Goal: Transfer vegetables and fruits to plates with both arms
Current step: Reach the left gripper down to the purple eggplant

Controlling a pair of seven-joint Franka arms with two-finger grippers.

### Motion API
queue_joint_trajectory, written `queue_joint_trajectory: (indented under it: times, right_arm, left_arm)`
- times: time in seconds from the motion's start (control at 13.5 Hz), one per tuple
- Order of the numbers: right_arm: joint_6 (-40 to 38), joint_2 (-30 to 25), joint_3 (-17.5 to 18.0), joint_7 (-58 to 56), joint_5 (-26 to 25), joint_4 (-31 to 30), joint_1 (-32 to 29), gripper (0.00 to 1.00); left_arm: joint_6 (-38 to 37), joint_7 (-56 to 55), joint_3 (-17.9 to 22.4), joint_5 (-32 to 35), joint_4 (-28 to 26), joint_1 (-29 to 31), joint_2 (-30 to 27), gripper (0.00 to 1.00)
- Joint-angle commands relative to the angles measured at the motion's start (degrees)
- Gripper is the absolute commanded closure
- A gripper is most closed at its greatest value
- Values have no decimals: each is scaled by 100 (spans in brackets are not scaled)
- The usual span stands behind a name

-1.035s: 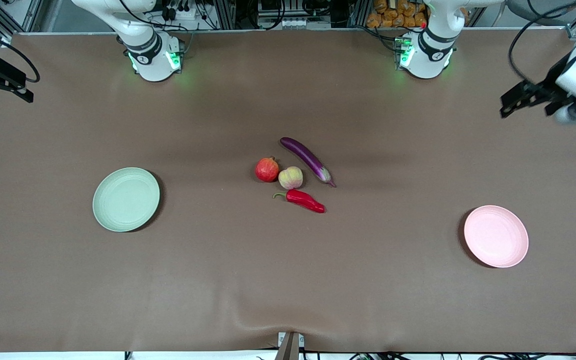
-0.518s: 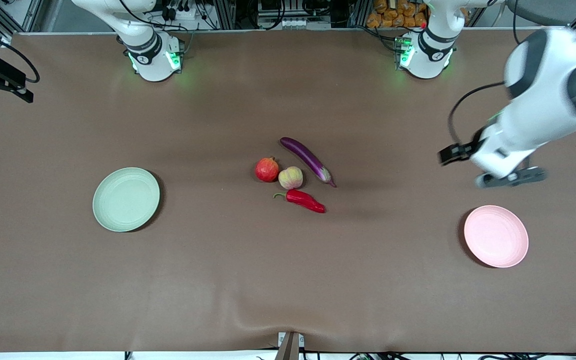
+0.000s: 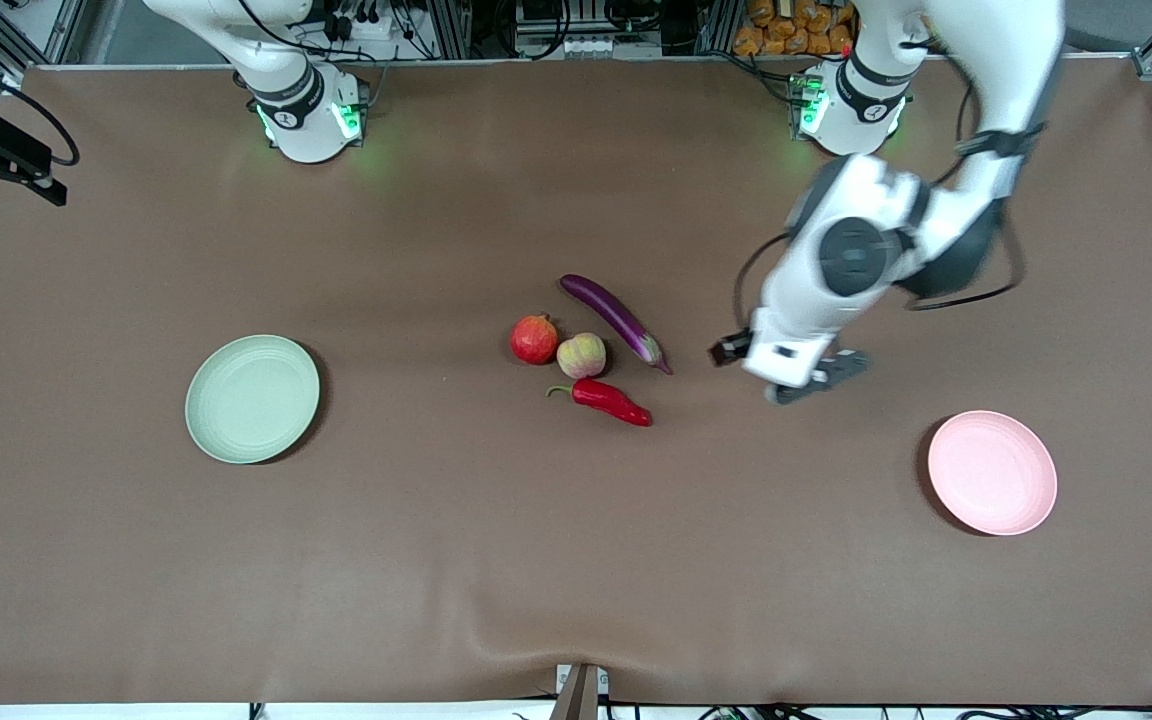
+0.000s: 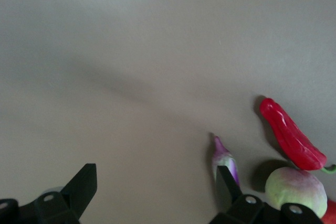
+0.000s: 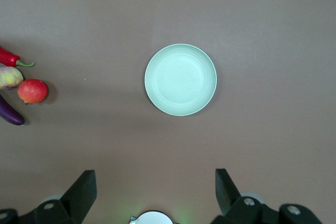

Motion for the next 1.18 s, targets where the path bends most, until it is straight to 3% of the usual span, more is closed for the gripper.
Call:
queue_joint_trajectory:
  times: [0.0,0.37,1.11]
  right_arm:
    - [-45,40,57,-35,112,76,-119,0]
    - [-18,163,92,-35,156,85,-66,0]
    - [43,523,110,-52,59,85,145,0]
  left_arm:
    - [318,-1002,26,359,36,-359,400,0]
    - [925,-2401,26,614,-8,-949,972,0]
    - [2541,-3448,17,677,-1097,-1406,894,0]
